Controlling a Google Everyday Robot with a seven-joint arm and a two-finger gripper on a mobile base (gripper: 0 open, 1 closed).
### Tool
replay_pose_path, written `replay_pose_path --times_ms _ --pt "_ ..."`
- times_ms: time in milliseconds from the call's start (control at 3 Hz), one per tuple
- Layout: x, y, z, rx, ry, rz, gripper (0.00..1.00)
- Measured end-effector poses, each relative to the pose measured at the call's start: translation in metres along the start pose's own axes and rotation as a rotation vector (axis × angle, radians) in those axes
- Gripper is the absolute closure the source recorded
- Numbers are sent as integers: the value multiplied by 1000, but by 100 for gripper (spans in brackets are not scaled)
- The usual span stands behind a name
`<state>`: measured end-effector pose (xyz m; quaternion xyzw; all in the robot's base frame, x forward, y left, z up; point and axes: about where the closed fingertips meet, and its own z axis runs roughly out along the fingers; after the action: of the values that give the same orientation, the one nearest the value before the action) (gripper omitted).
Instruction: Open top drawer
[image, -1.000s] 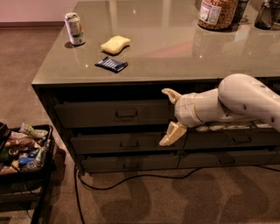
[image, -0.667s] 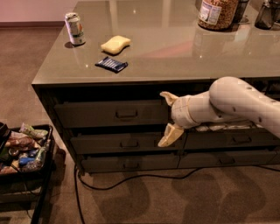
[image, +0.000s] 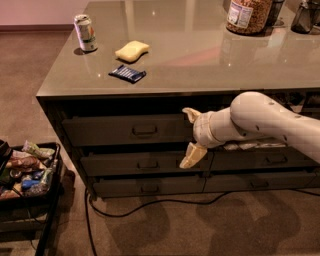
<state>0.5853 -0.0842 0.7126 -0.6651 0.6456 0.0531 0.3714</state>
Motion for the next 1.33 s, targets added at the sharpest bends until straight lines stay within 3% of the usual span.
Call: replay_pose_path --times_ms 333,667,1333 --pt "3 -5 4 -1 -32 -12 0" --pt "8 -26 13 20 -48 -58 0" --pt "19 -71 21 78 -7 -116 0"
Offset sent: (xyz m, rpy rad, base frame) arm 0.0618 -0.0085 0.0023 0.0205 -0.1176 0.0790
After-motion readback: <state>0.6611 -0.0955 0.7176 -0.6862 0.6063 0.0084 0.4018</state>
